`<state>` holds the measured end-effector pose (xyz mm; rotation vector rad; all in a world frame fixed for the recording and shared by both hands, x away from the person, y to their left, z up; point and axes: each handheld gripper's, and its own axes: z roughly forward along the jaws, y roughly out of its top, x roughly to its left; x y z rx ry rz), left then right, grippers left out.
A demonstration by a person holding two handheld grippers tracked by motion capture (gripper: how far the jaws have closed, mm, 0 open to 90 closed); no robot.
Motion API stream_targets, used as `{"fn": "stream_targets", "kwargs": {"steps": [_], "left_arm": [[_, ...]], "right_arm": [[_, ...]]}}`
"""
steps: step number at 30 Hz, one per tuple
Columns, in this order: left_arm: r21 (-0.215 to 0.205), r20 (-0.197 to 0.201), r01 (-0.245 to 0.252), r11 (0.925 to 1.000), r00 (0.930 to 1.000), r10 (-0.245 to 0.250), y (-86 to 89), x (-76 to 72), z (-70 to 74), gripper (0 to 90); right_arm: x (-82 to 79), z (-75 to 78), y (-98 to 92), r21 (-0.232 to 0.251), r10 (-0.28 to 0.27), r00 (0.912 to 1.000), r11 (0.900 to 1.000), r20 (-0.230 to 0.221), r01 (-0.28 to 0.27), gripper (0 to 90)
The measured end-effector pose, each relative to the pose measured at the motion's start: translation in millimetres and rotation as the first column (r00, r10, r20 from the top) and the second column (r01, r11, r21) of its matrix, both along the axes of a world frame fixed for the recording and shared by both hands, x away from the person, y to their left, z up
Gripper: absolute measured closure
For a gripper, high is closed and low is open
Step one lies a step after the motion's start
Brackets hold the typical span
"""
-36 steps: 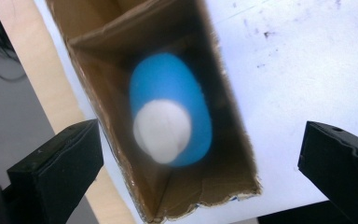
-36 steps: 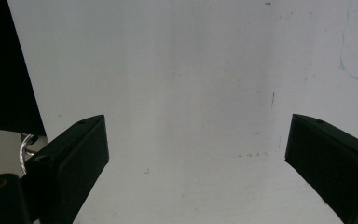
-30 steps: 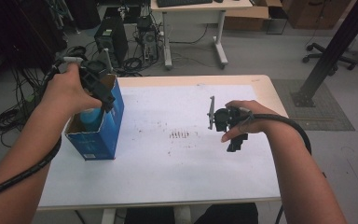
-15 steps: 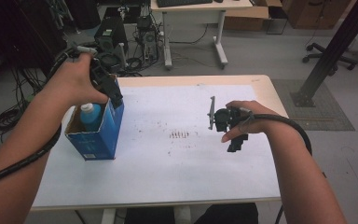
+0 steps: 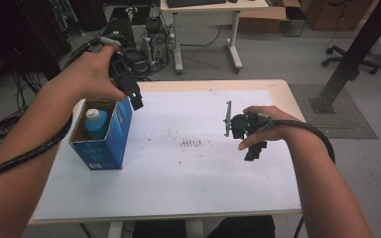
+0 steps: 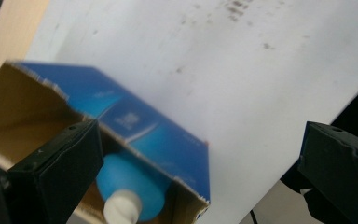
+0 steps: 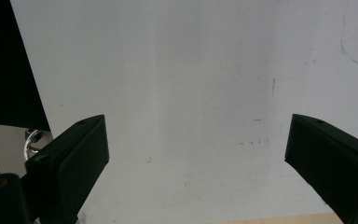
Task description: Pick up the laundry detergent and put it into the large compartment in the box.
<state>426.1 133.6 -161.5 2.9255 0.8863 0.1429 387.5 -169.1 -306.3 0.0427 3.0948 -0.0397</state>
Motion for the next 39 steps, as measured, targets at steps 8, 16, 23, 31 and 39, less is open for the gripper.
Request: {"fn": "stream_targets", "kwargs": {"steps": [8,16,23,31,39], "left_arm": [[-0.019,-0.014,0.166,0.986,0.986,-0.166,-21.9,1.1,8.5,0.4],[-0.028,-0.014,0.282,0.9589,0.959,-0.283,-37.7,1.6,7.7,0.4],[-0.024,-0.017,0.359,0.9331,0.9331,-0.359,-49.8,-1.4,7.1,0.4],[0.008,-0.019,0.444,0.8958,0.8958,-0.444,-65.5,-7.3,3.1,0.4],[0.006,-0.026,0.474,0.8804,0.8802,-0.474,-72.3,-12.3,-3.8,0.4]], "right_arm": [[1.5,-0.2,-5.5,0.004,-0.012,0.9999,1.0,-0.001,0.012,6.0],[2.7,0.0,-7.7,0.008,-0.01,1.0,1.0,0.001,0.01,6.0],[2.7,1.7,-11.2,0.006,-0.018,0.9998,1.0,0.003,0.018,6.0],[2.7,2.4,-13.7,0.002,-0.022,0.9998,1.0,0.002,0.022,6.0],[2.2,3.1,-14.7,0.008,-0.016,0.9998,1.0,0.009,0.016,6.0]]}}
